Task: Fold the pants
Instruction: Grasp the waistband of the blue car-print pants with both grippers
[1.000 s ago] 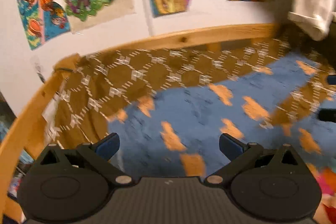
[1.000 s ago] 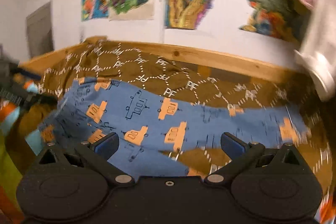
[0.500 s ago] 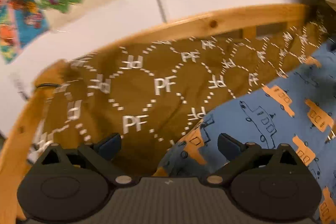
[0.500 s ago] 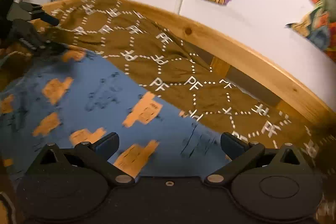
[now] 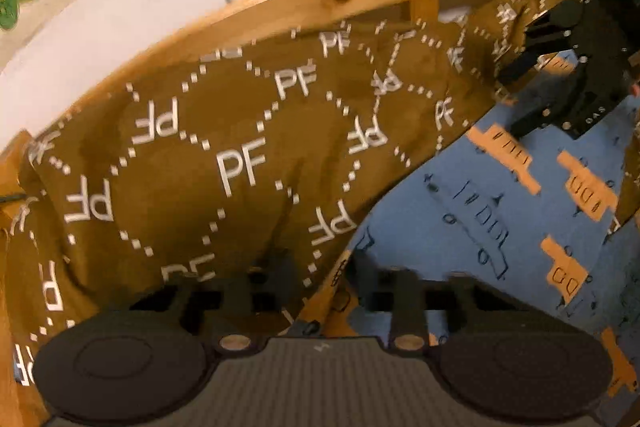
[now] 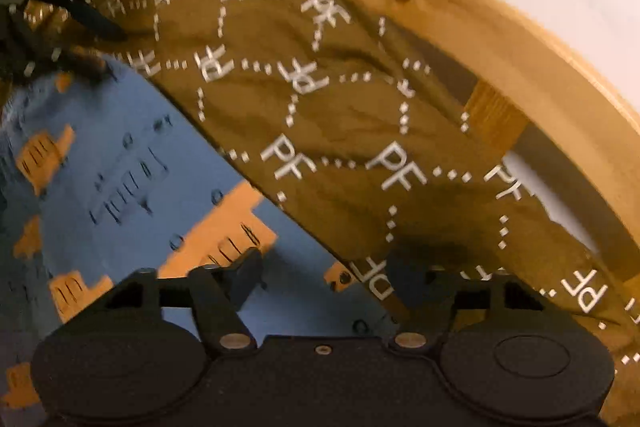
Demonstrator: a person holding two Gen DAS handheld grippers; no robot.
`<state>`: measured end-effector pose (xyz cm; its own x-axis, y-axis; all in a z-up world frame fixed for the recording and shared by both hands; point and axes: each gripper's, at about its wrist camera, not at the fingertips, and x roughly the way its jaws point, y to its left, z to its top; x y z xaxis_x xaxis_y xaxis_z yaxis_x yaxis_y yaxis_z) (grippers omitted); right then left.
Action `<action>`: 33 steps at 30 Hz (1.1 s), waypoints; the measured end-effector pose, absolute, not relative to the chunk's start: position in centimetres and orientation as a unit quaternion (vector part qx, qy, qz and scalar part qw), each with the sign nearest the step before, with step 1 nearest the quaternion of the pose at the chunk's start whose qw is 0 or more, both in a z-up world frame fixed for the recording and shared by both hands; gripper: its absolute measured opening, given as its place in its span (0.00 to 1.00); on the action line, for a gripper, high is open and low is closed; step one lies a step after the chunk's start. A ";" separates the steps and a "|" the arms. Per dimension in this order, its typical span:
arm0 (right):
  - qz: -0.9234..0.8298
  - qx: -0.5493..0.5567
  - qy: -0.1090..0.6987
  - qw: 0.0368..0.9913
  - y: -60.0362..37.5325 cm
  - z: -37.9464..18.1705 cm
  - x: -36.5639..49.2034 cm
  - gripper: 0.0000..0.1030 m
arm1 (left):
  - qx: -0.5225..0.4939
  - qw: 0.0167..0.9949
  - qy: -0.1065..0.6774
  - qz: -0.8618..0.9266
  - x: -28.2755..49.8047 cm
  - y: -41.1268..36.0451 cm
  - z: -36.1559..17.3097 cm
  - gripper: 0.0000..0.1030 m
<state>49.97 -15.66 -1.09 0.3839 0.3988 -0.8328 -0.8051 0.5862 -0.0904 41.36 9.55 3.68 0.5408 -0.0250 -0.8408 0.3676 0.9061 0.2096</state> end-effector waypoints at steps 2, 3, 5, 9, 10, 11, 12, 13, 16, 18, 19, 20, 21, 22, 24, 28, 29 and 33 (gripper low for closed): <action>0.390 -0.256 0.424 0.776 -15.7 -1.7 50.3 0.57 | 0.181 0.854 0.474 -0.116 41.6 9.4 3.4 0.09; 0.395 -0.260 0.432 0.768 -15.8 -2.0 50.3 0.46 | 0.180 0.855 0.472 -0.117 41.5 9.3 3.4 0.06; 0.393 -0.271 0.434 0.764 -15.9 -2.3 50.2 0.36 | 0.179 0.859 0.465 -0.116 41.2 9.0 3.5 0.01; 0.382 -0.288 0.399 0.782 -16.2 -1.6 49.5 0.01 | 0.178 0.873 0.448 -0.069 40.4 8.2 3.8 0.00; 0.381 -0.286 0.393 0.787 -16.2 -1.4 49.4 0.01 | 0.185 0.878 0.437 -0.058 40.1 7.9 4.1 0.00; 0.379 -0.287 0.383 0.792 -16.3 -0.9 49.1 0.01 | 0.193 0.882 0.428 -0.053 39.9 7.6 4.3 0.00; 0.378 -0.288 0.370 0.798 -16.3 -0.5 48.9 0.00 | 0.204 0.885 0.415 -0.044 39.6 7.3 4.7 0.00; 0.376 -0.290 0.362 0.802 -16.2 -0.2 48.9 0.00 | 0.210 0.890 0.403 -0.037 39.3 7.2 5.1 0.00; 0.357 -0.286 0.332 0.825 -16.2 1.0 49.5 0.00 | 0.209 0.900 0.382 -0.018 39.6 7.4 6.1 0.00; 0.337 -0.277 0.315 0.843 -16.3 1.6 50.3 0.00 | 0.200 0.902 0.383 -0.006 40.4 8.0 6.2 0.01; 0.327 -0.269 0.308 0.852 -16.0 1.8 50.6 0.00 | 0.198 0.901 0.387 -0.003 41.1 7.8 5.9 0.01; 0.321 -0.261 0.304 0.858 -15.8 1.9 51.0 0.00 | 0.198 0.899 0.390 -0.002 41.7 8.0 5.6 0.01; 0.316 -0.261 0.303 0.860 -15.8 1.8 51.1 0.00 | 0.200 0.898 0.393 -0.005 42.1 8.2 5.1 0.01; 0.310 -0.265 0.308 0.859 -15.4 1.3 51.5 0.00 | 0.201 0.896 0.395 -0.009 42.5 8.4 4.6 0.01; 0.306 -0.276 0.321 0.853 -14.7 0.2 52.0 0.03 | 0.193 0.895 0.401 -0.018 42.8 9.0 3.8 0.08; 0.336 -0.247 0.326 0.848 -15.4 0.2 52.0 0.40 | 0.176 0.904 0.388 -0.036 42.0 10.8 4.8 0.40; 0.348 -0.238 0.325 0.847 -15.7 0.5 52.1 0.51 | 0.171 0.907 0.384 -0.040 41.8 11.3 5.2 0.46; 0.373 -0.226 0.314 0.844 -15.6 1.6 52.7 0.54 | 0.146 0.904 0.396 -0.062 41.3 12.9 6.2 0.47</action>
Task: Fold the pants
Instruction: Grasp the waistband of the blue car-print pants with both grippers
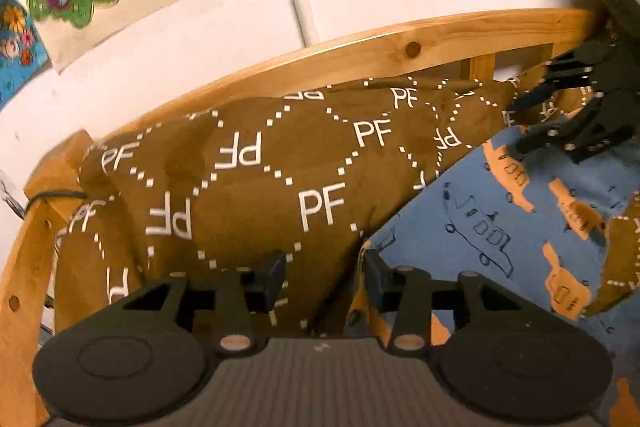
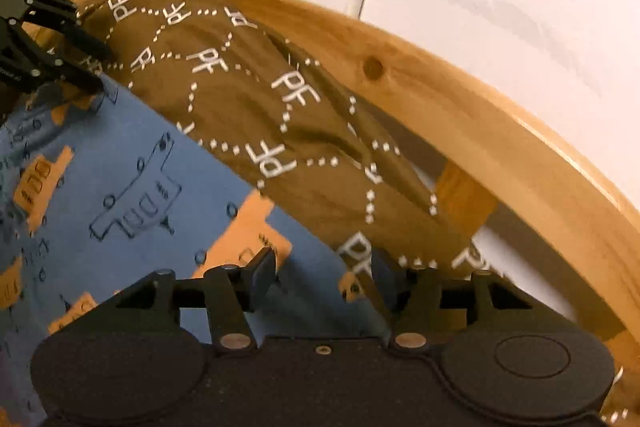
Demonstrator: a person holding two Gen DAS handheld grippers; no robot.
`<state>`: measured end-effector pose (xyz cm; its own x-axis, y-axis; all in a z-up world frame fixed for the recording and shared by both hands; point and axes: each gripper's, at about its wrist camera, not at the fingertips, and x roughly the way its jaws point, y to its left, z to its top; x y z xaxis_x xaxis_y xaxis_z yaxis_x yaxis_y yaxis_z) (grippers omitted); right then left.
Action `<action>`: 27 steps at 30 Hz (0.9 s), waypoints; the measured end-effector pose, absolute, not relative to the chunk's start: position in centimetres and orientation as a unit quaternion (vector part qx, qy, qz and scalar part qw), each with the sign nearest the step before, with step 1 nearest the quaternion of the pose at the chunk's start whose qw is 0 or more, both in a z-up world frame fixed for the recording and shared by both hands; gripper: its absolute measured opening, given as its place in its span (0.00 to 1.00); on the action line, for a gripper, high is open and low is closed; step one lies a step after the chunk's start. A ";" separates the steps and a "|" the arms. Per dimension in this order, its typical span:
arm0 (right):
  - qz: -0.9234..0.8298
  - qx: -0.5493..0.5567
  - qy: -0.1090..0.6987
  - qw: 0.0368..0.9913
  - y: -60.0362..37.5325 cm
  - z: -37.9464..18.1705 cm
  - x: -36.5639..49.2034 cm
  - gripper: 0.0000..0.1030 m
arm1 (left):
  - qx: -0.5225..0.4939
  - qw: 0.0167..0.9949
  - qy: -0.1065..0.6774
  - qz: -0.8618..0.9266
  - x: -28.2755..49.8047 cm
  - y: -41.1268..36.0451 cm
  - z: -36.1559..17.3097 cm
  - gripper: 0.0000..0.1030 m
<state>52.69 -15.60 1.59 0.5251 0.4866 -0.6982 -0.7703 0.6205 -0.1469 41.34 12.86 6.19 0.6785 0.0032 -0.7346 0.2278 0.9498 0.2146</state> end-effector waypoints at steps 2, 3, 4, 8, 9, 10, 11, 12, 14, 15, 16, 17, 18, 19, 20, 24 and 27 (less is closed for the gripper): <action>0.377 -0.229 0.320 0.838 -14.8 1.6 53.4 0.54 | 0.146 0.899 0.407 -0.063 41.4 13.0 6.1 0.46; 0.375 -0.233 0.326 0.836 -14.2 1.3 53.7 0.54 | 0.148 0.897 0.411 -0.065 41.5 13.0 6.0 0.46; 0.374 -0.237 0.336 0.831 -13.8 1.0 54.1 0.54 | 0.148 0.896 0.414 -0.066 41.6 13.1 5.9 0.45; 0.366 -0.239 0.356 0.826 -13.2 0.1 54.2 0.42 | 0.164 0.886 0.426 -0.076 41.7 12.4 5.4 0.10; 0.362 -0.242 0.354 0.828 -13.1 0.1 54.1 0.25 | 0.170 0.883 0.431 -0.075 41.8 12.1 5.3 0.08; 0.361 -0.241 0.352 0.829 -13.0 0.3 53.9 0.17 | 0.173 0.882 0.432 -0.077 41.6 11.9 5.2 0.01; 0.365 -0.237 0.353 0.829 -13.0 0.5 53.7 0.02 | 0.175 0.881 0.433 -0.079 41.5 11.7 5.2 0.01; 0.368 -0.236 0.354 0.827 -12.9 0.6 53.5 0.00 | 0.179 0.880 0.432 -0.078 41.4 11.5 5.2 0.01; 0.375 -0.254 0.342 0.823 -12.9 0.9 52.4 0.00 | 0.187 0.884 0.421 -0.073 40.9 11.1 5.5 0.00; 0.375 -0.262 0.331 0.825 -13.1 1.2 51.6 0.00 | 0.188 0.887 0.415 -0.071 40.7 11.1 5.7 0.00; 0.377 -0.262 0.324 0.827 -13.3 1.4 51.0 0.00 | 0.188 0.890 0.408 -0.072 40.3 11.0 6.0 0.00; 0.378 -0.261 0.317 0.830 -13.4 1.6 50.4 0.00 | 0.189 0.893 0.401 -0.071 39.9 11.0 6.3 0.00; 0.374 -0.261 0.308 0.835 -13.8 1.9 49.7 0.00 | 0.193 0.896 0.393 -0.071 39.5 11.0 6.6 0.00; 0.371 -0.262 0.297 0.840 -14.2 2.3 49.0 0.00 | 0.196 0.898 0.386 -0.073 39.0 10.9 6.9 0.00; 0.369 -0.261 0.285 0.845 -14.7 2.8 48.2 0.00 | 0.202 0.901 0.376 -0.075 38.3 10.7 7.2 0.00; 0.360 -0.256 0.244 0.863 -16.9 4.5 44.6 0.00 | 0.235 0.909 0.329 -0.097 34.7 9.8 8.0 0.00; 0.371 -0.272 0.220 0.861 -18.1 5.1 40.4 0.00 | 0.269 0.907 0.301 -0.116 31.6 9.0 8.4 0.00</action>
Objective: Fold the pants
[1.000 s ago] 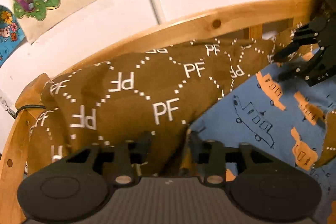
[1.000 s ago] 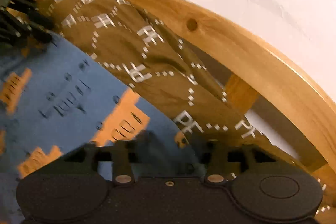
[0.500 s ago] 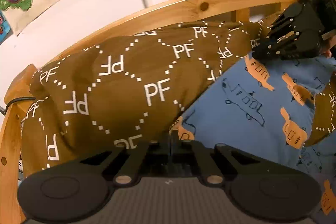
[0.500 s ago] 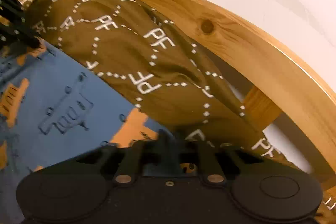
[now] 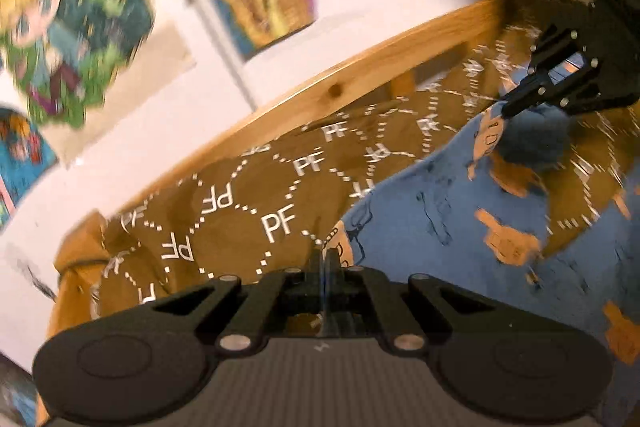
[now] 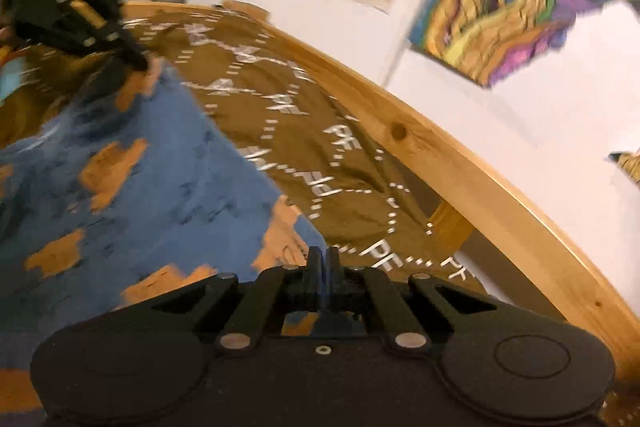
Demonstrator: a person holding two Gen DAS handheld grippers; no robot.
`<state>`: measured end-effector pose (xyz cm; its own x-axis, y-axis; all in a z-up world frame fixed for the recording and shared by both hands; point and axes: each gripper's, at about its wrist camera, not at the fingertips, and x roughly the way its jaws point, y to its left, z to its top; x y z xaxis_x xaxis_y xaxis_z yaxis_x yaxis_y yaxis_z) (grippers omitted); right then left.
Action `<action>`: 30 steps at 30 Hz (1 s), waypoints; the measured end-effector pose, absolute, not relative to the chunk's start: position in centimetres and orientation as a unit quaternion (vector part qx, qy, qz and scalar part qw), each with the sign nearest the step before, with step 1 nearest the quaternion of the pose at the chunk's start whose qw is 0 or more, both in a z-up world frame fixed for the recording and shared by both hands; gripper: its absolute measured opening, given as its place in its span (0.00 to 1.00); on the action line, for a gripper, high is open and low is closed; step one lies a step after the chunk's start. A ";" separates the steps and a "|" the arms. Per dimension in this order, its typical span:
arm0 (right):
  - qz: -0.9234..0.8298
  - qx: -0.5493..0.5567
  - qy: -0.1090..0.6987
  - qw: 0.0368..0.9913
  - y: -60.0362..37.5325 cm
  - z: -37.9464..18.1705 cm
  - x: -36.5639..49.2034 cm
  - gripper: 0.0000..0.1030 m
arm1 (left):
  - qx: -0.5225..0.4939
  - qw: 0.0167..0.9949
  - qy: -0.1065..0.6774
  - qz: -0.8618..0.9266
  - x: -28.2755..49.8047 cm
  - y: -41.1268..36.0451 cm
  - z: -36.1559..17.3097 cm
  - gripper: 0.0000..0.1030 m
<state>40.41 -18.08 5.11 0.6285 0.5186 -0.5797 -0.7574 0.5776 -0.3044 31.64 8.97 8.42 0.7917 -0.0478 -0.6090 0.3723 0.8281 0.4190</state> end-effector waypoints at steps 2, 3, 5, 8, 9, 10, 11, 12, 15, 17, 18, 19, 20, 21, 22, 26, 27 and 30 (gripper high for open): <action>0.382 -0.285 0.209 0.854 -18.9 5.3 37.4 0.00 | 0.290 0.902 0.298 -0.116 29.9 8.2 8.2 0.00; 0.387 -0.294 0.203 0.850 -19.3 5.3 35.9 0.00 | 0.296 0.900 0.298 -0.117 29.1 7.9 8.1 0.00; 0.397 -0.303 0.198 0.843 -20.0 5.3 33.2 0.00 | 0.303 0.896 0.300 -0.124 27.5 7.3 7.6 0.00; 0.411 -0.311 0.200 0.833 -20.7 5.0 29.5 0.00 | 0.329 0.886 0.295 -0.137 24.5 6.3 6.7 0.00; 0.415 -0.316 0.201 0.829 -20.9 4.8 28.2 0.00 | 0.337 0.883 0.293 -0.144 23.4 5.9 6.3 0.00; 0.418 -0.318 0.203 0.826 -20.8 4.6 27.2 0.00 | 0.340 0.881 0.294 -0.149 22.6 5.8 6.0 0.00; 0.421 -0.320 0.208 0.823 -20.9 4.3 26.2 0.00 | 0.347 0.877 0.294 -0.153 21.6 5.5 5.5 0.00; 0.424 -0.324 0.213 0.819 -21.0 3.8 25.3 0.00 | 0.353 0.874 0.294 -0.158 20.7 5.3 5.0 0.00; 0.427 -0.333 0.232 0.808 -21.2 2.5 22.7 0.00 | 0.383 0.855 0.300 -0.179 17.9 4.2 2.9 0.00; 0.428 -0.333 0.250 0.802 -21.3 2.0 21.3 0.00 | 0.384 0.846 0.318 -0.191 16.6 3.8 1.5 0.00; 0.427 -0.334 0.258 0.800 -21.2 1.4 20.6 0.00 | 0.389 0.841 0.322 -0.194 16.0 3.6 0.8 0.00; 0.428 -0.335 0.266 0.797 -21.1 1.1 20.2 0.00 | 0.393 0.837 0.327 -0.196 15.5 3.4 0.0 0.00; 0.428 -0.335 0.274 0.793 -21.0 0.6 19.8 0.00 | 0.398 0.832 0.332 -0.200 15.0 3.2 -0.8 0.00; 0.428 -0.337 0.279 0.791 -21.0 0.2 19.3 0.00 | 0.401 0.828 0.334 -0.203 14.5 3.2 -1.4 0.00; 0.429 -0.341 0.283 0.788 -20.8 -0.2 18.9 0.00 | 0.404 0.825 0.337 -0.205 14.1 3.1 -1.9 0.00; 0.433 -0.351 0.290 0.778 -20.6 -1.3 17.5 0.00 | 0.416 0.816 0.344 -0.205 12.7 2.8 -3.9 0.00; 0.434 -0.356 0.287 0.776 -20.6 -1.4 17.3 0.00 | 0.416 0.817 0.343 -0.203 12.6 2.9 -4.1 0.00; 0.432 -0.362 0.280 0.777 -20.5 -1.8 17.2 0.03 | 0.421 0.819 0.338 -0.195 12.3 2.8 -4.4 0.00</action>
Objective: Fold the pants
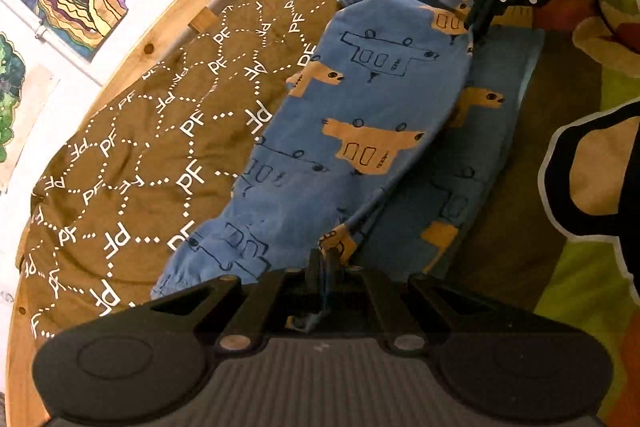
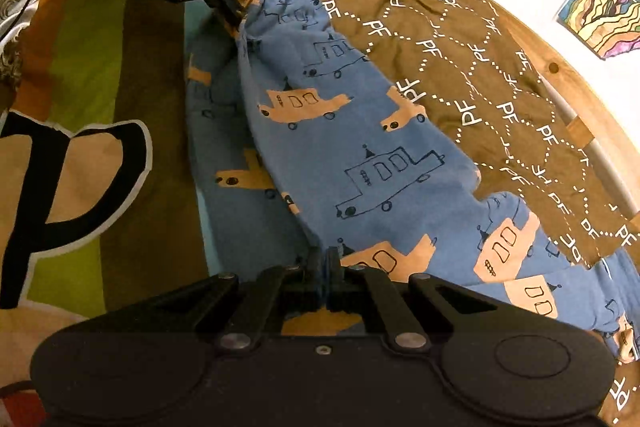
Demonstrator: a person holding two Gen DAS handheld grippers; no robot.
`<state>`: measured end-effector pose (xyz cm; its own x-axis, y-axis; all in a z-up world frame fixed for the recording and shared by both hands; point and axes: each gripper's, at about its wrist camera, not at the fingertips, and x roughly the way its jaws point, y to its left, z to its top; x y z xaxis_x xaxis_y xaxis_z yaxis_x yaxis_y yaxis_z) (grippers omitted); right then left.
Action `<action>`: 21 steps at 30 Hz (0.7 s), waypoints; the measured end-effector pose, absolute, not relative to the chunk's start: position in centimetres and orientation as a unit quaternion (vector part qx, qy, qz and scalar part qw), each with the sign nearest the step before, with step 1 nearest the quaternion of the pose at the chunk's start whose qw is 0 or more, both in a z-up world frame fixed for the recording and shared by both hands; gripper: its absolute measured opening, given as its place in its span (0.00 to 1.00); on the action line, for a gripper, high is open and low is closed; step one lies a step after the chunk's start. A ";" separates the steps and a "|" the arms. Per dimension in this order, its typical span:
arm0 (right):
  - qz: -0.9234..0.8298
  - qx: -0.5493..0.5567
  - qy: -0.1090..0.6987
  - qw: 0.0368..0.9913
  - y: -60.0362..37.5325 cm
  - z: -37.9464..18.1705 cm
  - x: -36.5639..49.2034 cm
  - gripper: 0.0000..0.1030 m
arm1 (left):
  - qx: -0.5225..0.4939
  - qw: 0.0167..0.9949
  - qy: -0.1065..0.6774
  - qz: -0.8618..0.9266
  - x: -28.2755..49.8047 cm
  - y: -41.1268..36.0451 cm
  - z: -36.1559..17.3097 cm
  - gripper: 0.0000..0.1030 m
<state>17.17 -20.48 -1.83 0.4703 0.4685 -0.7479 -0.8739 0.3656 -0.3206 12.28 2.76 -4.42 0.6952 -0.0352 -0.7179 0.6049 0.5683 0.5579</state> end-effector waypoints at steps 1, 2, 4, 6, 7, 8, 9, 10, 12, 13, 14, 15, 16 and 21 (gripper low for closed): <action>0.431 -0.365 0.277 0.777 -20.5 -1.9 17.2 0.04 | 0.427 0.818 0.333 -0.193 12.2 2.7 -4.5 0.01; 0.430 -0.372 0.274 0.775 -20.4 -2.0 17.2 0.11 | 0.430 0.818 0.331 -0.193 12.1 2.5 -4.5 0.05; 0.431 -0.384 0.265 0.772 -20.2 -2.2 17.3 0.15 | 0.434 0.816 0.329 -0.193 12.1 2.3 -4.5 0.12; 0.435 -0.393 0.262 0.766 -20.2 -2.2 17.3 0.20 | 0.439 0.814 0.327 -0.194 12.0 2.2 -4.7 0.16; 0.437 -0.398 0.260 0.764 -20.2 -2.2 17.4 0.22 | 0.441 0.813 0.326 -0.195 12.0 2.2 -4.6 0.19; 0.438 -0.400 0.259 0.762 -20.3 -2.2 17.4 0.24 | 0.443 0.813 0.325 -0.194 12.1 2.2 -4.6 0.20; 0.441 -0.401 0.261 0.760 -20.4 -2.1 17.6 0.25 | 0.445 0.812 0.326 -0.193 12.1 2.2 -4.7 0.20; 0.444 -0.402 0.263 0.756 -20.5 -2.1 17.8 0.26 | 0.447 0.810 0.328 -0.191 12.2 2.2 -4.9 0.20; 0.449 -0.406 0.270 0.749 -20.6 -2.1 18.2 0.24 | 0.445 0.808 0.335 -0.191 12.6 2.4 -4.9 0.16; 0.452 -0.404 0.275 0.746 -20.6 -2.1 18.4 0.23 | 0.440 0.809 0.340 -0.193 12.8 2.5 -4.9 0.05; 0.455 -0.400 0.282 0.744 -20.6 -2.1 18.5 0.14 | 0.435 0.809 0.343 -0.195 12.9 2.5 -4.8 0.01; 0.457 -0.396 0.288 0.743 -20.5 -2.0 18.6 0.02 | 0.431 0.810 0.344 -0.199 12.9 2.6 -4.6 0.01; 0.458 -0.395 0.291 0.742 -20.5 -2.0 18.7 0.01 | 0.434 0.810 0.341 -0.201 12.8 2.6 -4.6 0.01; 0.464 -0.384 0.281 0.747 -20.9 -0.7 18.2 0.00 | 0.467 0.794 0.321 -0.223 11.8 3.3 -3.6 0.00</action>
